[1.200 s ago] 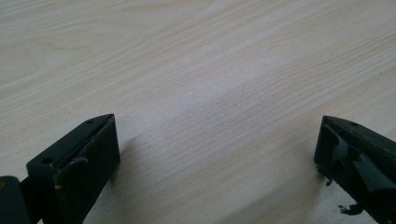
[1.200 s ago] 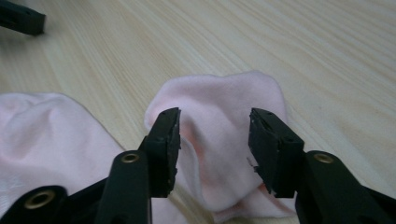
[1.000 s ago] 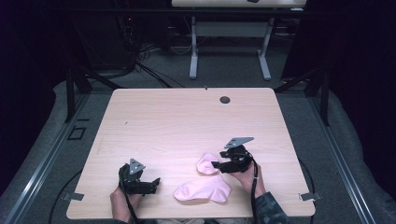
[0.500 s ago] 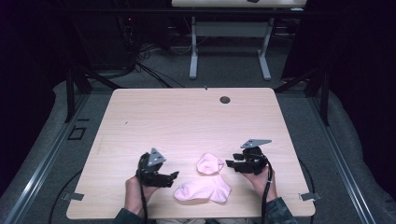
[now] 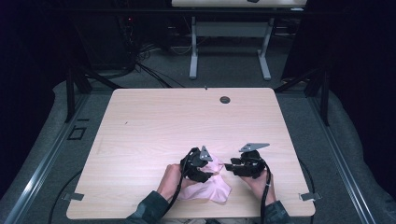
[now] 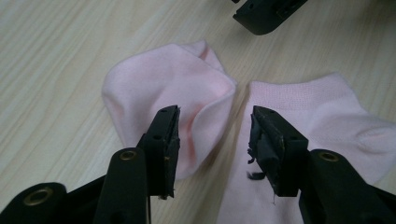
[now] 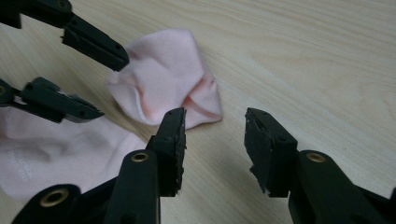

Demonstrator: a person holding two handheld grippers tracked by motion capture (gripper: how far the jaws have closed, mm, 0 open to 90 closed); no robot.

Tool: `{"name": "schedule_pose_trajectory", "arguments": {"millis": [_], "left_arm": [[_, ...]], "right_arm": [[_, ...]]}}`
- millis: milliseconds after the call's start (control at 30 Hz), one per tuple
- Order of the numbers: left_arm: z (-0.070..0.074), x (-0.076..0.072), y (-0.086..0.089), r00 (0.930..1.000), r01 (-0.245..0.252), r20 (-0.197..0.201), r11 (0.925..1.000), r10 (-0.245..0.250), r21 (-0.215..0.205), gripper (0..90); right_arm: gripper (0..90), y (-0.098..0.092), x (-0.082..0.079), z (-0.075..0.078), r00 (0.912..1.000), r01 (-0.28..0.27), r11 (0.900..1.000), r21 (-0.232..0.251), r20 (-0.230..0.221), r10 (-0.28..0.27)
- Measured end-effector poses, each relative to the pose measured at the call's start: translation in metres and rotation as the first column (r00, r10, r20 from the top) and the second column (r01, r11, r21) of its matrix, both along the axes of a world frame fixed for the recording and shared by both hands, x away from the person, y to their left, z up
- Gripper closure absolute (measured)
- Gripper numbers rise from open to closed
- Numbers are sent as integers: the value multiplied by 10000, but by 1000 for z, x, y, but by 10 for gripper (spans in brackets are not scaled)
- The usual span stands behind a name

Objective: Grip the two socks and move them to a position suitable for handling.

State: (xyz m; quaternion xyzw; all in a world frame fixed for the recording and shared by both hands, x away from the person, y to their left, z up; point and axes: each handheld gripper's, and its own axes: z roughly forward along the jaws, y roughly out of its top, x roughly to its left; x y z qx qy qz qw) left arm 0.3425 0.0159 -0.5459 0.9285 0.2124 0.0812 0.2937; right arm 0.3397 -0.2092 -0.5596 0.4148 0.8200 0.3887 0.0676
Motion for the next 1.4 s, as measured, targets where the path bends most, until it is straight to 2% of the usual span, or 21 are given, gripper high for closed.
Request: {"name": "schedule_pose_trajectory", "arguments": {"millis": [33,100,200,300,433,600,667,800,833,900,967,1000,1167,1233,1267,1333,1400], "left_arm": [[-2,2,-1,9997,136,-186,9999,-134,73,540],[-5,4,-4,9997,152,-216,9994,-145,326,565],[-9,6,-6,9992,202,-356,9986,-185,480,639],[-10,8,-5,9992,147,-374,9990,-132,411,727],[-14,9,-4,9984,132,-558,9998,-122,172,869],[-14,10,-1,9994,-226,-278,9997,224,-64,895],[-11,10,2,9992,-356,-186,9979,346,-544,896],[1,13,13,9959,-902,-192,9859,883,-1411,896],[4,15,16,9941,-1083,-265,9800,1054,-1672,896],[7,18,20,9920,-1257,-368,9741,1209,-1878,895],[10,22,24,9881,-1516,-573,9652,1426,-2129,895],[10,23,26,9860,-1647,-622,9603,1545,-2253,895],[14,27,31,9801,-1968,-775,9465,1828,-2558,895],[15,28,33,9783,-2061,-765,9423,1925,-2639,895],[16,29,35,9767,-2135,-808,9371,1987,-2763,895],[17,30,38,9759,-2171,-844,9353,2013,-2794,895],[18,31,43,9716,-2359,-895,9249,2189,-2982,895]], "right_arm": [[581,0,0,-1,10000,39,10000,68,6,-39],[584,0,0,-1,10000,-58,10000,-3,1,58],[595,3,0,0,9998,-195,9998,50,5,195],[602,7,1,-1,9994,-349,9993,-97,10,349],[617,11,2,0,9989,-463,9988,-181,48,464],[628,14,2,0,9984,-560,9981,-242,78,562],[630,15,2,0,9981,-601,9979,-251,101,604],[632,18,2,0,9974,-704,9971,-285,140,708],[633,18,3,0,9970,-755,9967,-306,131,760],[633,23,3,0,9953,-946,9946,-432,151,953],[631,28,4,-1,9920,-1224,9912,-501,240,1237],[627,32,5,-1,9899,-1358,9883,-695,309,1382],[643,48,12,-7,9796,-1957,9726,-1252,205,1997],[690,51,14,-10,9808,-1913,9703,-1484,102,1949],[720,52,14,-10,9794,-1970,9691,-1485,157,2015],[778,51,15,-11,9805,-1899,9694,-1555,211,1954],[828,50,15,-12,9815,-1836,9726,-1426,286,1895]]}}
